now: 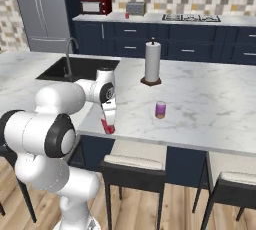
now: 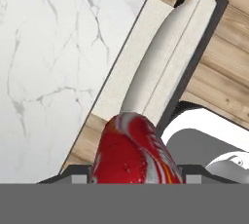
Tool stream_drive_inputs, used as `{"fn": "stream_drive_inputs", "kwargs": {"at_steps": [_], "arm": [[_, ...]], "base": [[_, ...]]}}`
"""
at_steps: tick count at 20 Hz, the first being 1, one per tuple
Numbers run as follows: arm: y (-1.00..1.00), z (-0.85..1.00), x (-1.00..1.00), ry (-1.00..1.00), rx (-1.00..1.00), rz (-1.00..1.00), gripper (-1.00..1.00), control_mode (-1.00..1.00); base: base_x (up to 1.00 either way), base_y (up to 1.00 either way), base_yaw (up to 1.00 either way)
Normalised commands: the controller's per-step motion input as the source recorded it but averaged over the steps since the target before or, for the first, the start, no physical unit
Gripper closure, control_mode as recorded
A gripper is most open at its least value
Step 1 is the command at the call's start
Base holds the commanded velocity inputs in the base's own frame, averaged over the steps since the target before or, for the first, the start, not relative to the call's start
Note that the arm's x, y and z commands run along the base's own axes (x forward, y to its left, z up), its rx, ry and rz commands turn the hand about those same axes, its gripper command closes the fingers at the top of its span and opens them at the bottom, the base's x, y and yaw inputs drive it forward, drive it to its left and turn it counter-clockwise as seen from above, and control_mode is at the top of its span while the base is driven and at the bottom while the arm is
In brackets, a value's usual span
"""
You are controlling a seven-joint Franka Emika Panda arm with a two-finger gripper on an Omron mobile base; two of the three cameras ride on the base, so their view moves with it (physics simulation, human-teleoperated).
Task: Four empty soda cans are scattered around the kitchen. Gather all the cans and cluster them next to the stove for recycling.
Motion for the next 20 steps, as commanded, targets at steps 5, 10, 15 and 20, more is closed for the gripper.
{"fn": "stream_drive_inputs", "kwargs": {"at_steps": [5, 10, 15, 20], "arm": [[0.00, 0.00, 0.00, 0.00, 0.00, 0.00, 1.00, 1.00], [0.00, 0.00, 0.00, 0.00, 0.00, 0.00, 1.00, 1.00], [0.00, 0.00, 0.00, 0.00, 0.00, 0.00, 1.00, 1.00], [0.00, 0.00, 0.00, 0.00, 0.00, 0.00, 1.00, 1.00]], "base": [[-0.50, -0.02, -0.04], [-0.27, -0.26, -0.02], [-0.06, -0.65, 0.03], [0.00, -0.67, 0.05]]}}
